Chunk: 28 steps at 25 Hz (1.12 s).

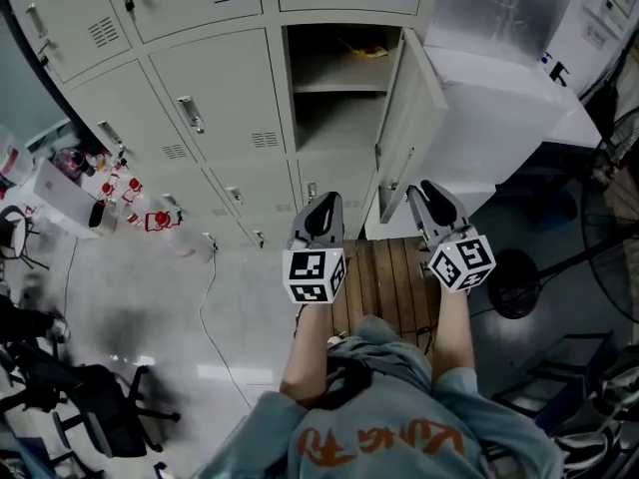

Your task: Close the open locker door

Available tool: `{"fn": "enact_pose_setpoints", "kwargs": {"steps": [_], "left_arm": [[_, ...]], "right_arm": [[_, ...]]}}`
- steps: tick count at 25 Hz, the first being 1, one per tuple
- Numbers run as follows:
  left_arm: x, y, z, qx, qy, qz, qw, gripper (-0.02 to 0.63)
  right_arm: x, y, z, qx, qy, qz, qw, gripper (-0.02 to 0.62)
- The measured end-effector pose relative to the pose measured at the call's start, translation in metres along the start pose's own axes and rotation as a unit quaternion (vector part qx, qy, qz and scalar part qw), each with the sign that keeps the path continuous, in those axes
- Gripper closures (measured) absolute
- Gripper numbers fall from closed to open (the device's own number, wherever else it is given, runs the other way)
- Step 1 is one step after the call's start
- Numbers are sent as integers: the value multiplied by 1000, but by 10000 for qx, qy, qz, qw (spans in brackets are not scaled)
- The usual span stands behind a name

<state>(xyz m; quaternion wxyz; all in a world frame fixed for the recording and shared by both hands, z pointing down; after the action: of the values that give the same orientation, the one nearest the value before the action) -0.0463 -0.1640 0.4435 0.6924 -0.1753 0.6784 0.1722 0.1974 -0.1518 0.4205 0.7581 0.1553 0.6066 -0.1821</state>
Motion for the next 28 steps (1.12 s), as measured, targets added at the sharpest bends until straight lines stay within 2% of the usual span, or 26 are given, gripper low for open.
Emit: {"fn": "enact_pose_setpoints", "kwargs": {"steps": [6,11,14,28], "left_arm": [[6,-6,-21,191,57,81,9998,586],[2,-17,-24,117,39,47,9999,586],[1,-20,-26,87,50,32,9999,586],[-3,-20,-41,68,100,-11,9999,586]], "right_arm": [[4,-19,11,278,-152,-97,9995,453],[3,-30,17,459,-257,-105,9986,449],[0,-35,16,635,-143,-190,9977,449],[-11,-57,-2,757,-46,-275,9967,457]]}}
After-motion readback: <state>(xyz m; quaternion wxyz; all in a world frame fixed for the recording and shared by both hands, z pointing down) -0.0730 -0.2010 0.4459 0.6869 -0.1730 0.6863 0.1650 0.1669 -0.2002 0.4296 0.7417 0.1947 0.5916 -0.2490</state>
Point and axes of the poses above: the fingertips, and each gripper's own axes: y backward along the fingers, z to its right, x out of its top, the point moved 9 cm from there along y, backward along the fingers, and after that the axes turned 10 degrees about -y, right-handed, at the moved point
